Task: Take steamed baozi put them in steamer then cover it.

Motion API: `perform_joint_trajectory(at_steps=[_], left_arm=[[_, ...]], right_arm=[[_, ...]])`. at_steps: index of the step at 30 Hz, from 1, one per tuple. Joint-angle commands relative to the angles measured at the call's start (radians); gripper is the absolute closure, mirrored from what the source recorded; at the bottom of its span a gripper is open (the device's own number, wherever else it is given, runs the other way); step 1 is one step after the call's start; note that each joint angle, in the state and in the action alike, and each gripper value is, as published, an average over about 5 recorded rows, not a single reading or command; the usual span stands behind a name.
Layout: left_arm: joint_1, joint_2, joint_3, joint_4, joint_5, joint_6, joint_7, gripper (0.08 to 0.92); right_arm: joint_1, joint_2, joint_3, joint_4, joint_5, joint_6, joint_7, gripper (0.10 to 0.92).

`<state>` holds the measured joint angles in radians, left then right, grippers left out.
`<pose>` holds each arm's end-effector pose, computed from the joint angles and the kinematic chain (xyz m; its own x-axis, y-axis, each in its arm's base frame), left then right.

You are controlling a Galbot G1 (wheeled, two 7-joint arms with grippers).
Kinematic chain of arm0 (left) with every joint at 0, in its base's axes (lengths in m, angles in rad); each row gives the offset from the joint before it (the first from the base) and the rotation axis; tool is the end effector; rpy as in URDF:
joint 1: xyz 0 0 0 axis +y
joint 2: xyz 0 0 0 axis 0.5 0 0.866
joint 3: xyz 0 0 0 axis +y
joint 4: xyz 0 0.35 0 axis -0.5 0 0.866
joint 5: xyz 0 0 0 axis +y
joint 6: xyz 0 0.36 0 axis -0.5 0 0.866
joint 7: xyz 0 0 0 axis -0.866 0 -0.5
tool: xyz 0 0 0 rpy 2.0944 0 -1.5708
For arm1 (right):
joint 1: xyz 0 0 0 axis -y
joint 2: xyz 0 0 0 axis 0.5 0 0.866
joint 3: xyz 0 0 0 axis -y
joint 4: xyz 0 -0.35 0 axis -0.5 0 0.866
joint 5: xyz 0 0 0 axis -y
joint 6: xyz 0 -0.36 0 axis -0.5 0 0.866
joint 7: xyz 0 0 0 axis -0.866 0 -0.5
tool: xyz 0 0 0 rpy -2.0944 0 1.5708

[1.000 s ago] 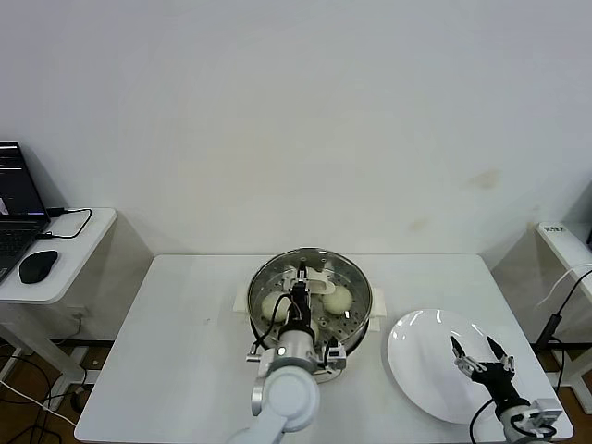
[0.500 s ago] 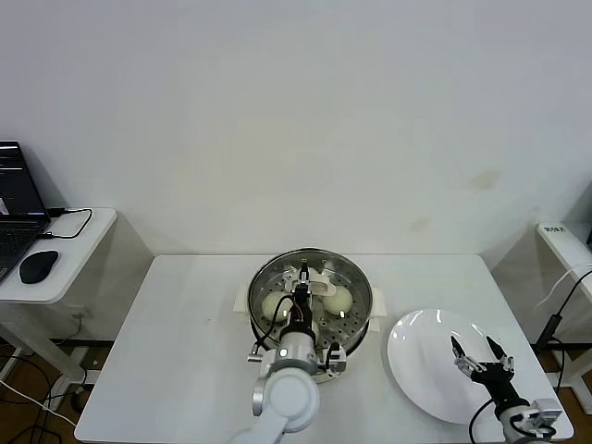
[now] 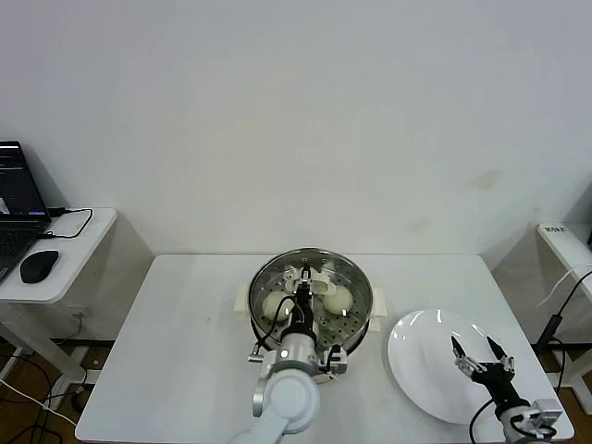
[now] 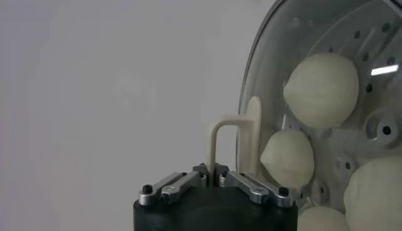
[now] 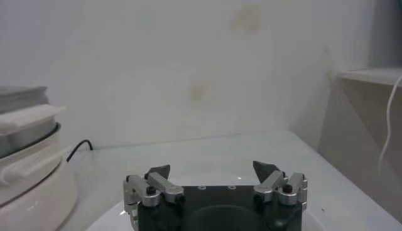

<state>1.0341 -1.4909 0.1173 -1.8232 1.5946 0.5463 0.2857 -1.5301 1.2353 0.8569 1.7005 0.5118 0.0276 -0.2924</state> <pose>0.2830 -0.1870 -0.2722 -0.9931 0.1052 0.0522 0.0550 0.0238 0.9982 0.1836 -0.2102 -0.3763 -0.9833 -0.0204 0.1808 0.0000 0.9937 0.1121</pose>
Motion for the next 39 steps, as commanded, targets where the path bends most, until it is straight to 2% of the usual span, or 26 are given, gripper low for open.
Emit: perform_joint_trajectory(at_steps=[1,17,20,34,39], left_arm=[[0.003,0.006,0.003,-0.036,-0.008,-0.002,0.005,0.711],[0.051,0.047,-0.007,-0.154,-0.021,-0.011,0.013,0.247],[0.067,0.052,-0.010,-0.170,-0.020,-0.016,0.010,0.193],[0.164,0.108,-0.063,-0.310,-0.040,-0.041,0.025,0.177],[0.210,0.162,-0.170,-0.414,-0.203,-0.089,-0.028,0.177]], right_arm=[[-0.001,0.000,0.001,-0.002,0.000,0.002,-0.001,0.203],[-0.011,-0.005,0.011,-0.005,0.000,0.006,-0.003,0.203],[-0.013,-0.006,0.012,-0.005,0.001,0.007,-0.003,0.203],[-0.032,-0.007,0.004,0.008,-0.003,0.004,-0.003,0.203],[-0.050,-0.005,-0.017,0.068,-0.006,-0.010,0.035,0.203]])
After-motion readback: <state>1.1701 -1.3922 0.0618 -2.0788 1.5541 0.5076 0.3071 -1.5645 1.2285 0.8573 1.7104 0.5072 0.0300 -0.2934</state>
